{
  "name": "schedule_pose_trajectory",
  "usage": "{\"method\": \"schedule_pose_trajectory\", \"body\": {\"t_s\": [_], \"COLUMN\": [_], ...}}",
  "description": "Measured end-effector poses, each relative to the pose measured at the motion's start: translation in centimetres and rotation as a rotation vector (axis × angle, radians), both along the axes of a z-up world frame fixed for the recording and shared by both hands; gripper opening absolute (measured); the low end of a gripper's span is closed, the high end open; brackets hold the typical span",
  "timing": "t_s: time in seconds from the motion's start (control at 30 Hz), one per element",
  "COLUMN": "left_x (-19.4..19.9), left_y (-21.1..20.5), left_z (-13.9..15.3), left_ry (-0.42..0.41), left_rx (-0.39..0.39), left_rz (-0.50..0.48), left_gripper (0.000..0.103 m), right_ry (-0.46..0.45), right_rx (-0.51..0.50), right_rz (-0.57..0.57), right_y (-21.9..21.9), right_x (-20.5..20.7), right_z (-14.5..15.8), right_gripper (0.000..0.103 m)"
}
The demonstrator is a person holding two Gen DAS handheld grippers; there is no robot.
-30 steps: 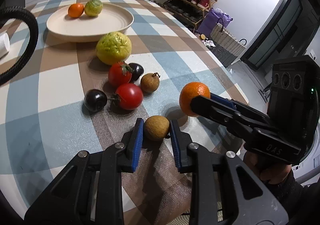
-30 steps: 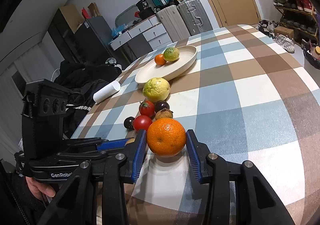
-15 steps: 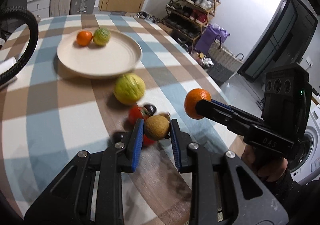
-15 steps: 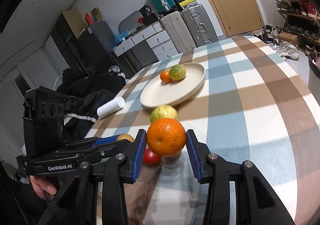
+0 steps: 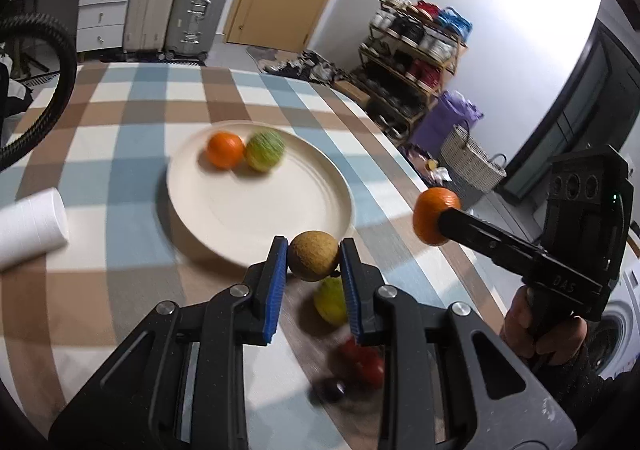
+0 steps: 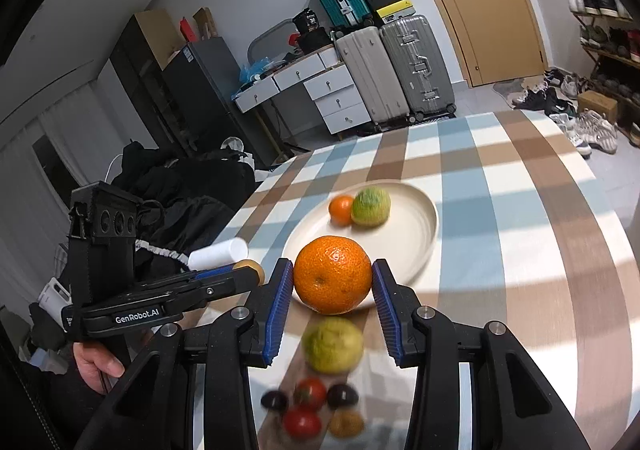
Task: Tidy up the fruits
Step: 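Carry both fruits onto the cream plate and open both tools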
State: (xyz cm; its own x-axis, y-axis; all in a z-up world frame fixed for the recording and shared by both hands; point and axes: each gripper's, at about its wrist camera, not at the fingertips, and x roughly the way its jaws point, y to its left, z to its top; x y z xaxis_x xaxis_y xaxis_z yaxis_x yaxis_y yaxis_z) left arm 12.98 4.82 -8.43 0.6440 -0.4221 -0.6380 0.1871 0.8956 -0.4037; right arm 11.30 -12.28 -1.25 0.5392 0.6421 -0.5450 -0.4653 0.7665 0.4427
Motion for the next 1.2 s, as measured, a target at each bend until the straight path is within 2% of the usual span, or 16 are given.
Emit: {"method": "schedule_pose_trajectory", "body": {"t_s": [0.3, 0.57, 0.87, 1.2], "left_x": [6.1, 10.5, 13.5, 14.5], "left_y": [3.6, 4.9, 5.1, 4.7], "left_z": [-0.9, -3.0, -5.2, -6.4], "left_ry": [0.006, 0.028, 0.061, 0.071], "left_rx": [0.004, 0.01, 0.018, 0.028], "left_rz": [0.073, 0.102, 0.108, 0.119], "left_gripper": [0.024, 0.024, 0.024, 0.024], "right_ry": [0.005, 0.053, 0.096, 0.148], "right_rx": [-0.03, -0.066, -0.142, -0.177], "right_rz": [0.005, -0.018, -0.026, -0.051], "right_y": [2.2, 3.5, 4.3, 4.6], "right_x": [6.7, 11.9, 14.2, 15.2], "right_z": [0.0, -2.1, -4.8, -6.5], "right_gripper": [0.041, 0.041, 0.041, 0.041]}}
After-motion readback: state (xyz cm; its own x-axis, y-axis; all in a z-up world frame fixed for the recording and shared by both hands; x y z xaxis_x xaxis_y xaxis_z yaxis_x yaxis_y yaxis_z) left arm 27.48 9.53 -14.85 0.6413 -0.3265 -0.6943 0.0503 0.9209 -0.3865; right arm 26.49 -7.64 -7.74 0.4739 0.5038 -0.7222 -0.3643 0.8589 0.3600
